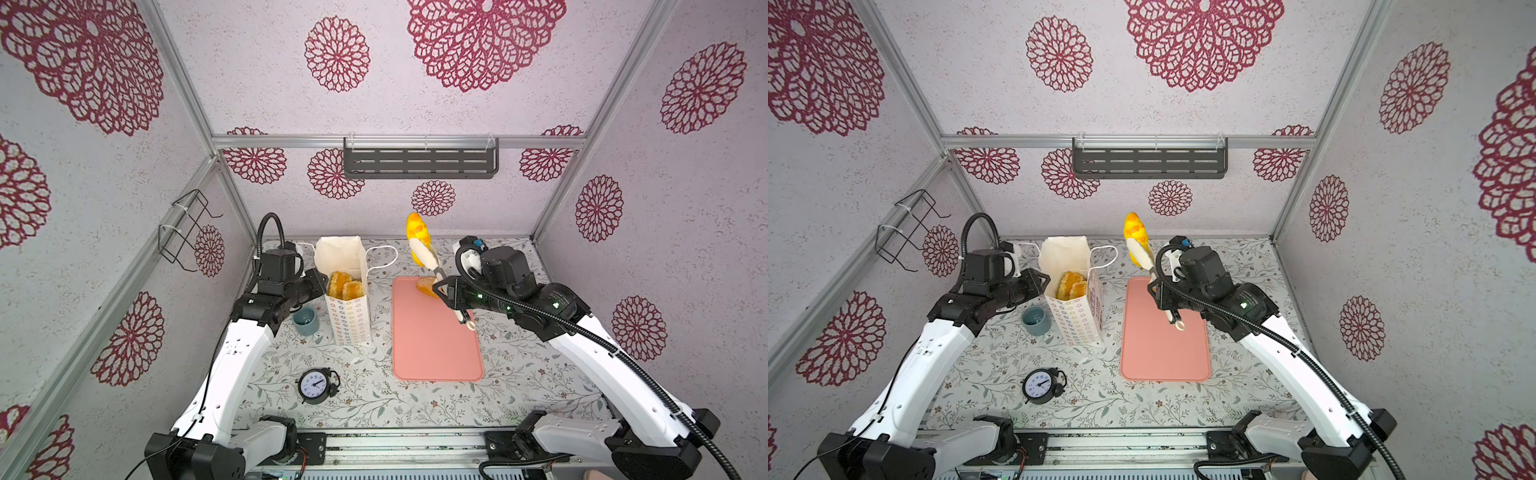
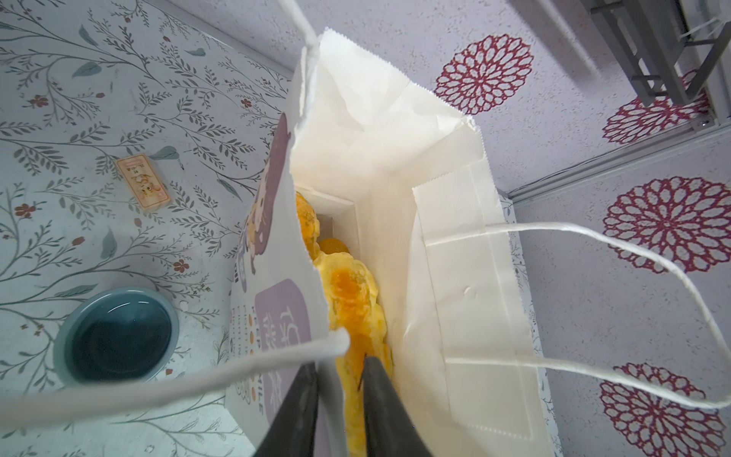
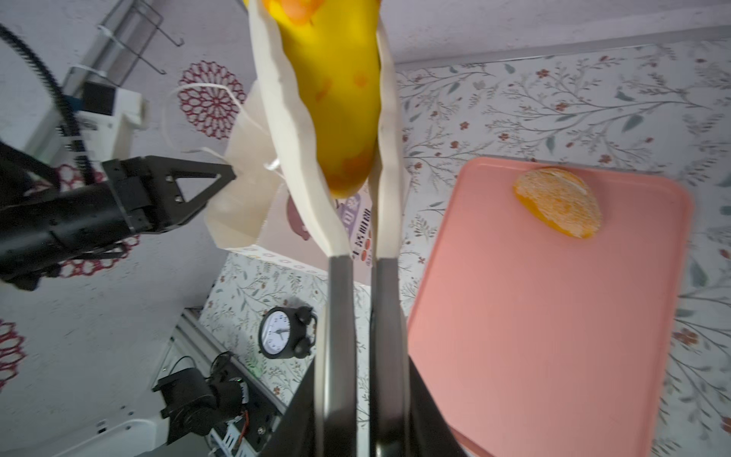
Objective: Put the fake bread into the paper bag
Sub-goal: 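Lift the striped bun with the tongs and carry it over the bag, then open the tongs with right gripper to drop the striped bun into the bag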
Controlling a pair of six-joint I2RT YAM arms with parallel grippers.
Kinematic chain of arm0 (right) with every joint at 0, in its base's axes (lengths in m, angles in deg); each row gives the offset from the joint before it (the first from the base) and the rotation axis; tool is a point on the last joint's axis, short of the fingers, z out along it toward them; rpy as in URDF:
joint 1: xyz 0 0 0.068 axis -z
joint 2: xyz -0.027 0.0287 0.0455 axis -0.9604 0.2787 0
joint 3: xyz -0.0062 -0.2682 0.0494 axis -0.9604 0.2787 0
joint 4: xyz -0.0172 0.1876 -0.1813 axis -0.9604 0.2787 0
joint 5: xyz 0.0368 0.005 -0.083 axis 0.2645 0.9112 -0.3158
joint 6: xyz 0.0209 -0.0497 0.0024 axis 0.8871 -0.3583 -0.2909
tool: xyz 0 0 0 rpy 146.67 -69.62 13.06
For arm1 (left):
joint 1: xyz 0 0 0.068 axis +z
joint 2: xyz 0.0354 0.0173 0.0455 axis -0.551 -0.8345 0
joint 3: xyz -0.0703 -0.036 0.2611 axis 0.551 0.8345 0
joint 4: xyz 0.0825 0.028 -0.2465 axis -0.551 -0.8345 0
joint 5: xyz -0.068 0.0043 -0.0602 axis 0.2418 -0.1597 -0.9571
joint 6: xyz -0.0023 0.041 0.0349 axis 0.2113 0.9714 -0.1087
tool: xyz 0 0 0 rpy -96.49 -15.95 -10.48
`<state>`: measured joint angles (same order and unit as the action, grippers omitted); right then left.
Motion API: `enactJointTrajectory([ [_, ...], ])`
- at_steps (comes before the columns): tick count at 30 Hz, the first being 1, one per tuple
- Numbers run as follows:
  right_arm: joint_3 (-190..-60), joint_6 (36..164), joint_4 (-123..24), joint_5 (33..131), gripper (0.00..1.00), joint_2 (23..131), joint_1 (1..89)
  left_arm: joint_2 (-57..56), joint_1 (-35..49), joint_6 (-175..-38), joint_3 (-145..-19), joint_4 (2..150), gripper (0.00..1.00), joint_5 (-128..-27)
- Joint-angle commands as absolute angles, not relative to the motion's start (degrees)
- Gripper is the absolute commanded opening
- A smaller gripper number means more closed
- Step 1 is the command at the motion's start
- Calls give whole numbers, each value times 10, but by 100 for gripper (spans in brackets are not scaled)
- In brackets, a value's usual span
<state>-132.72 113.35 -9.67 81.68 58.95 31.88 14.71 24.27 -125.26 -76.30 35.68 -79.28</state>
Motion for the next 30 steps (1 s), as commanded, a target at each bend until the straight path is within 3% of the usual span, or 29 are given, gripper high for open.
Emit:
enactJointTrajectory([
  [1, -1347, 1144, -196, 877, 30, 603, 291, 160, 236, -1253, -772, 355, 21, -788],
  [13, -1448, 1130, -140, 837, 29, 735, 243, 169, 236, -1253, -769, 349, 14, -786],
  [30, -1475, 1122, -98, 819, 39, 786, 228, 169, 235, -1255, -768, 351, 12, -788],
])
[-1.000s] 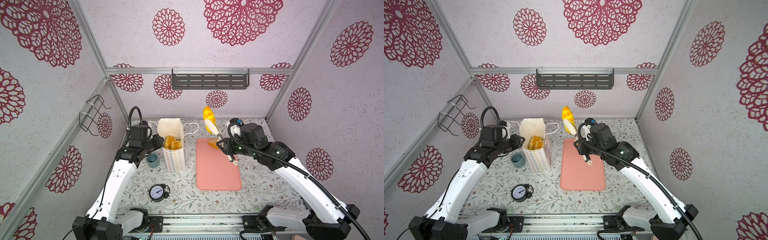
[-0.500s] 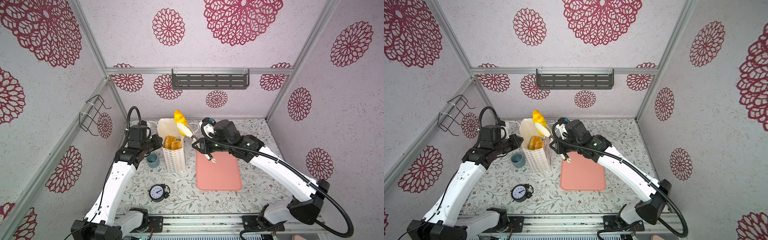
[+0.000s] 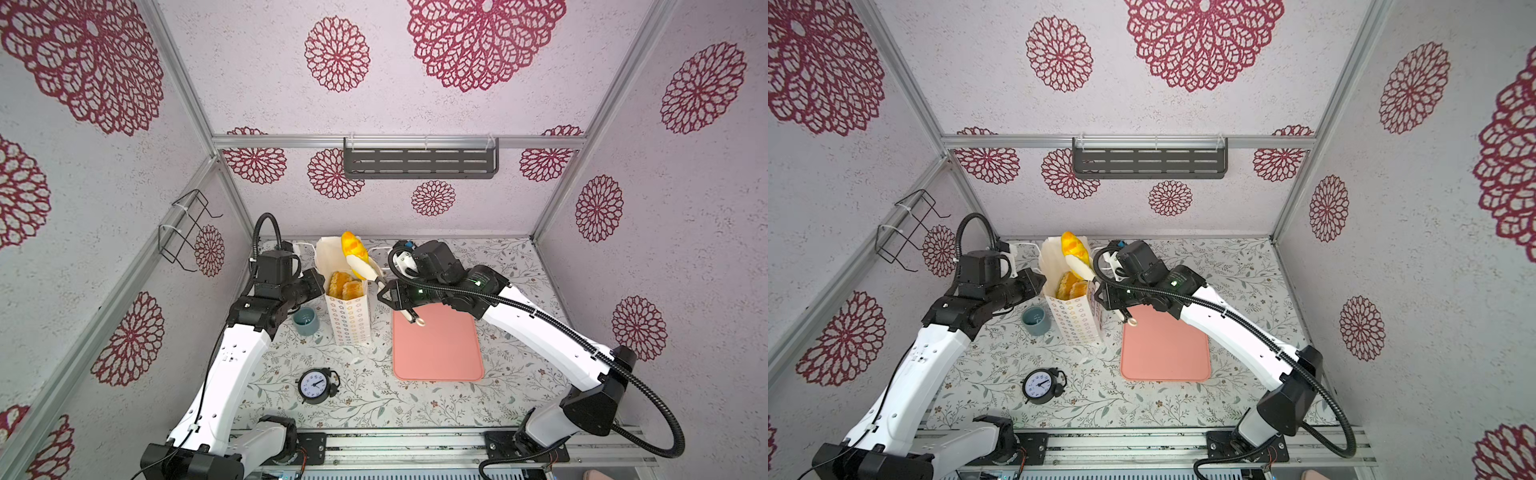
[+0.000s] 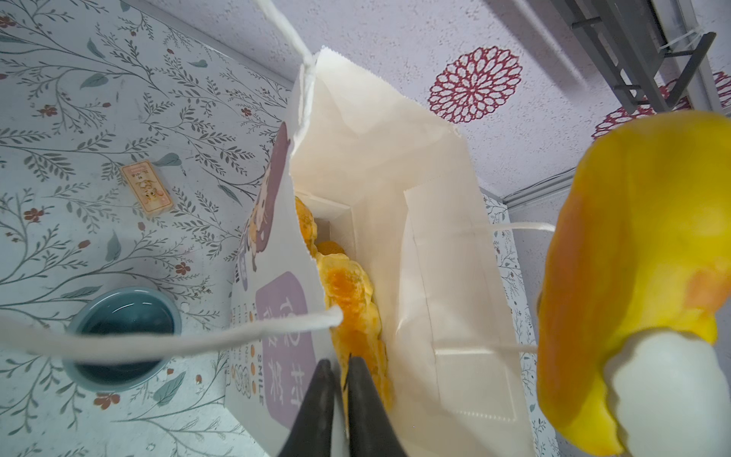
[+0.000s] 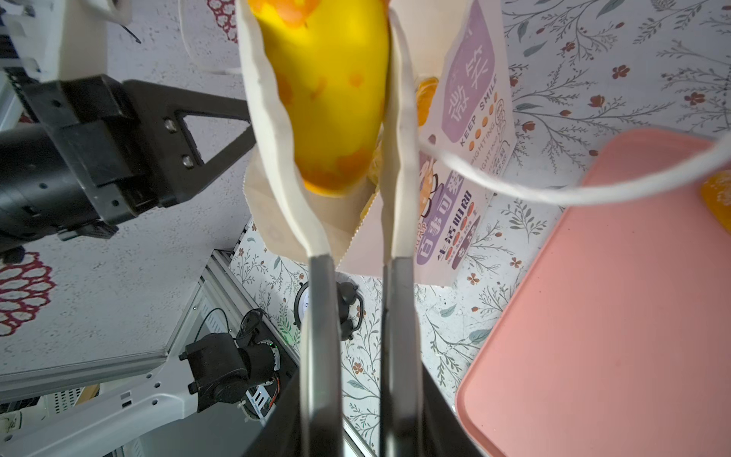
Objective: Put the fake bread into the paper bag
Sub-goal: 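Open the tongs with right gripper to drop the striped bun into the bag, then move the tongs with right gripper back to the sugared orange bun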
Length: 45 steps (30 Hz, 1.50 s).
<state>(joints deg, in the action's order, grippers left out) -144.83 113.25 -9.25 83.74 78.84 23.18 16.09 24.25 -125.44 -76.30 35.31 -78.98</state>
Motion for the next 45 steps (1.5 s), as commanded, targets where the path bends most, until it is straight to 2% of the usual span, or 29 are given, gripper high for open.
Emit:
enactJointTrajectory([
  [1, -1475, 1122, -97, 817, 40, 787, 228, 169, 236, -1255, -767, 351, 12, -788],
  [8, -1481, 1120, -92, 801, 47, 787, 228, 173, 236, -1254, -765, 350, 12, -786],
  [15, -1501, 1116, -75, 774, 46, 770, 228, 169, 236, -1252, -766, 349, 12, -786],
  [23, -1498, 1100, -14, 663, 45, 696, 243, 172, 236, -1251, -764, 350, 12, -785],
  [28, -1430, 1105, -3, 650, 46, 632, 303, 167, 236, -1251, -768, 352, 13, -786],
  [36, -1252, 1101, -17, 682, 47, 575, 426, 167, 236, -1249, -773, 351, 26, -784],
  [45, -1114, 1091, -96, 737, 47, 600, 486, 158, 236, -1246, -779, 350, 43, -785],
])
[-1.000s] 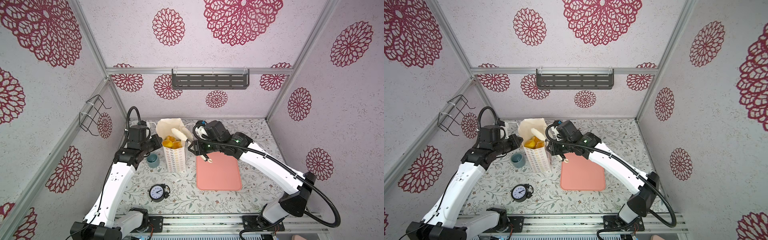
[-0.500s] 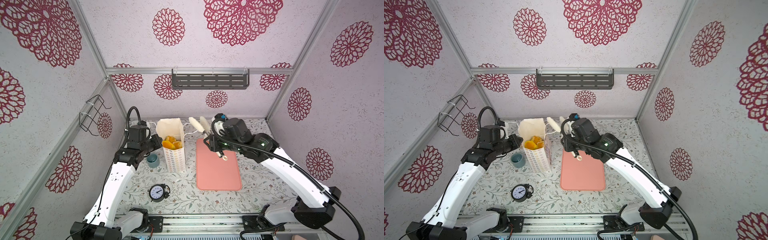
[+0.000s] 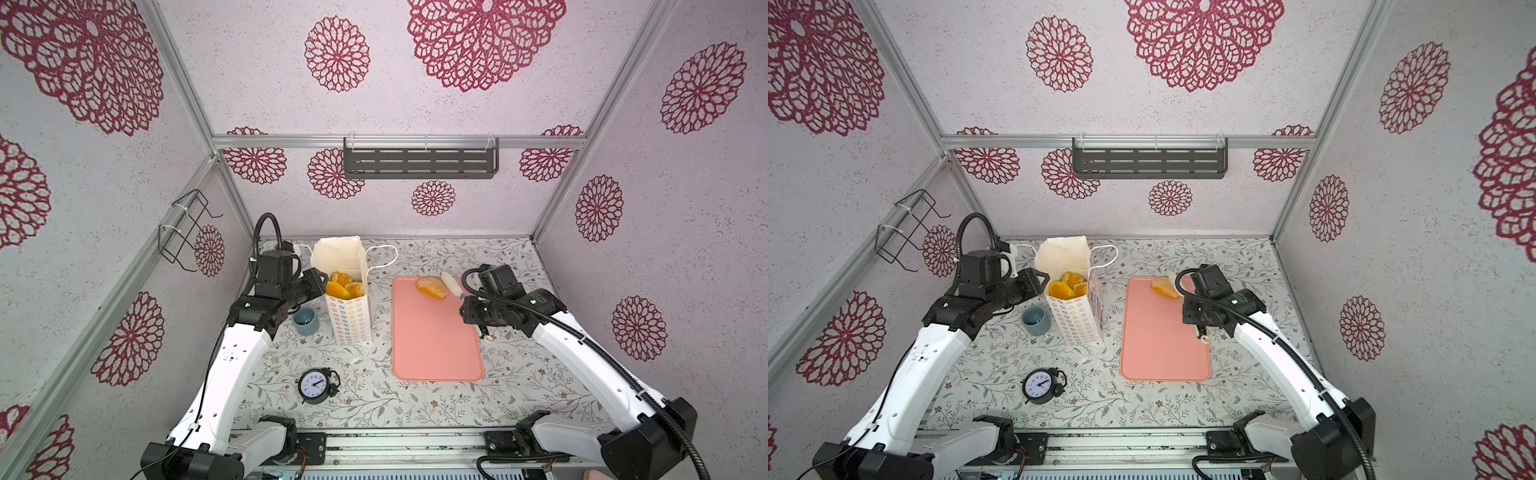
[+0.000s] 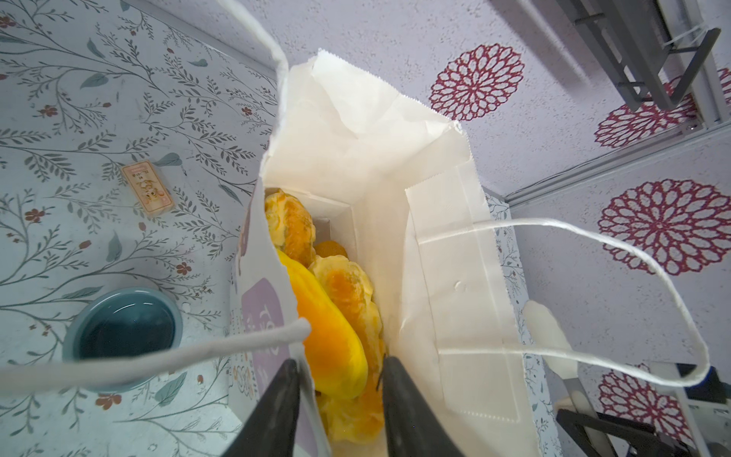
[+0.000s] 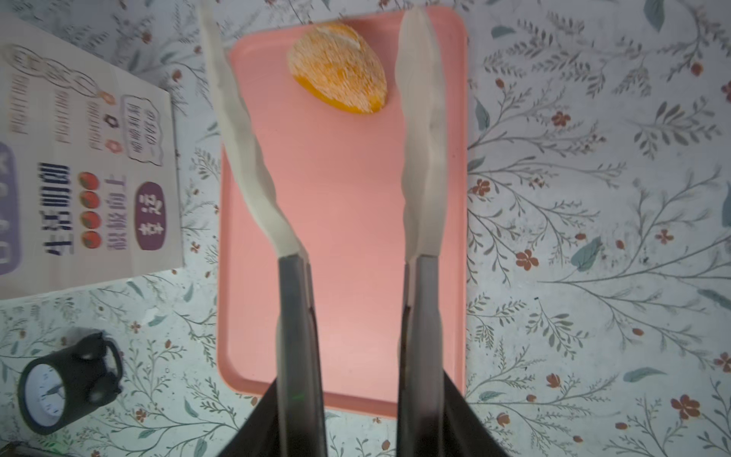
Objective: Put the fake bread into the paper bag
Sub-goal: 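Move the tongs with right gripper back to the sugared orange bun, then close the tongs on the sugared orange bun with right gripper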
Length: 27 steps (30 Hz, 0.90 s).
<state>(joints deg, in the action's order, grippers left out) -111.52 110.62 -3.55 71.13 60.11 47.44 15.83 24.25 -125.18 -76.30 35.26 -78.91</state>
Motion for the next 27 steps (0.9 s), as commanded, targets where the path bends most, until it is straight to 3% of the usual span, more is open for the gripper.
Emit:
enactJointTrajectory([
  [1, -1110, 1089, -102, 740, 48, 608, 491, 160, 236, -1247, -778, 350, 44, -784],
  [27, -1162, 1089, -219, 883, 49, 793, 580, 164, 236, -1238, -766, 348, 48, -787],
])
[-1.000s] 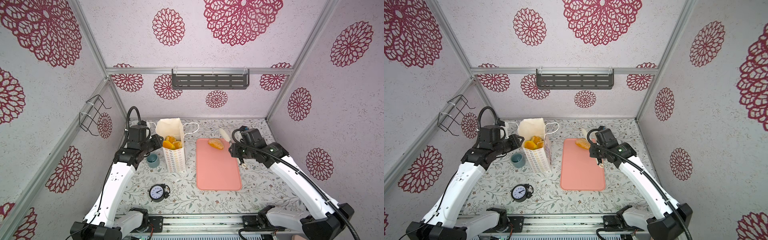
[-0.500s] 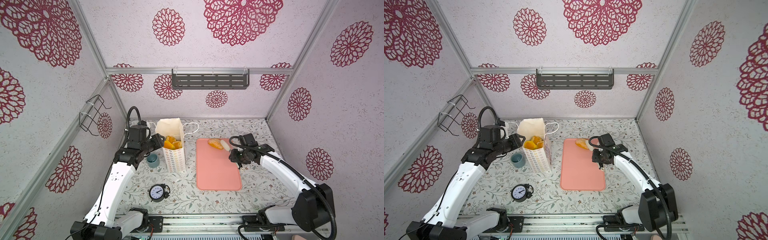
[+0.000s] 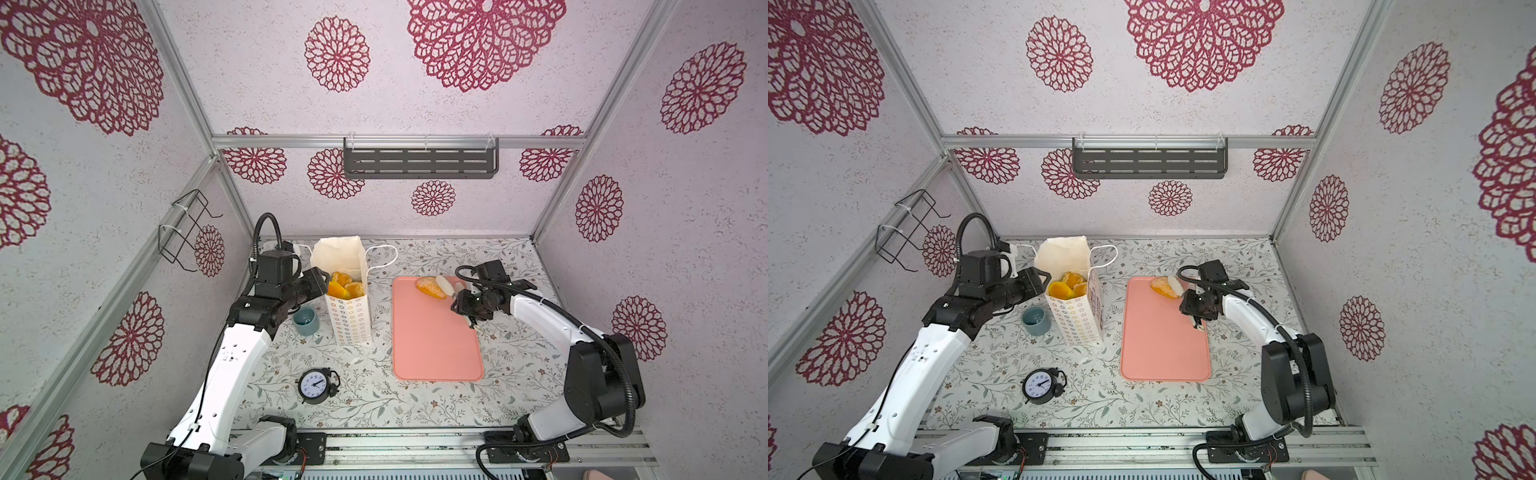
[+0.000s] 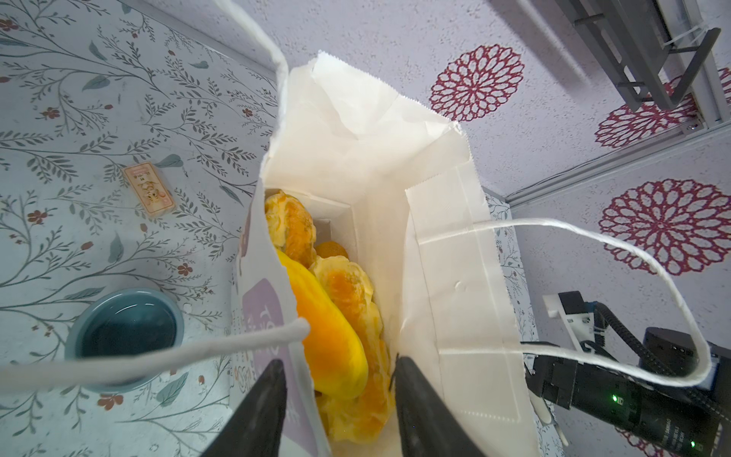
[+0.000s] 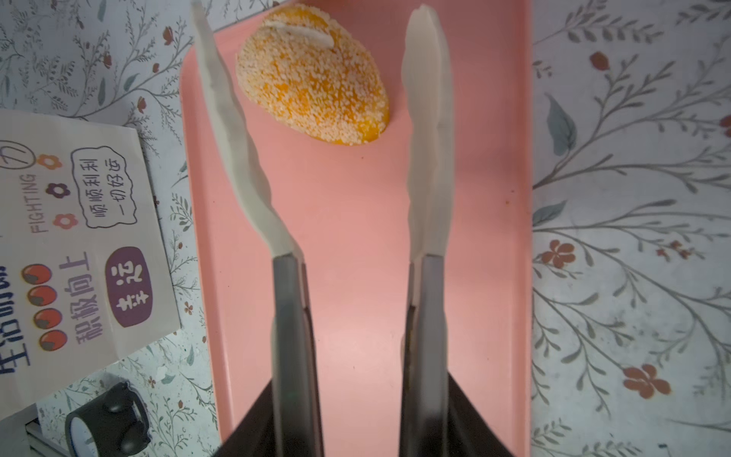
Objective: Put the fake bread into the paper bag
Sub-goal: 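Close the tongs on the sugared orange bun with right gripper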
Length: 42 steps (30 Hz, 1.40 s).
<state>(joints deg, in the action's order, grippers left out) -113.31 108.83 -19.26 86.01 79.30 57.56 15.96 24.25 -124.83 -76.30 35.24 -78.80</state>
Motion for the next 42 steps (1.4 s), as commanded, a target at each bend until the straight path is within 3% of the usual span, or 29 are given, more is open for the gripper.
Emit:
enactJointTrajectory([
  [1, -1165, 1089, -220, 884, 49, 799, 581, 164, 236, -1239, -766, 348, 48, -788],
  [22, -1139, 1091, -254, 959, 49, 821, 585, 167, 237, -1241, -763, 346, 48, -788],
  [42, -1120, 1091, -189, 965, 50, 716, 529, 160, 237, -1241, -766, 350, 48, -788],
])
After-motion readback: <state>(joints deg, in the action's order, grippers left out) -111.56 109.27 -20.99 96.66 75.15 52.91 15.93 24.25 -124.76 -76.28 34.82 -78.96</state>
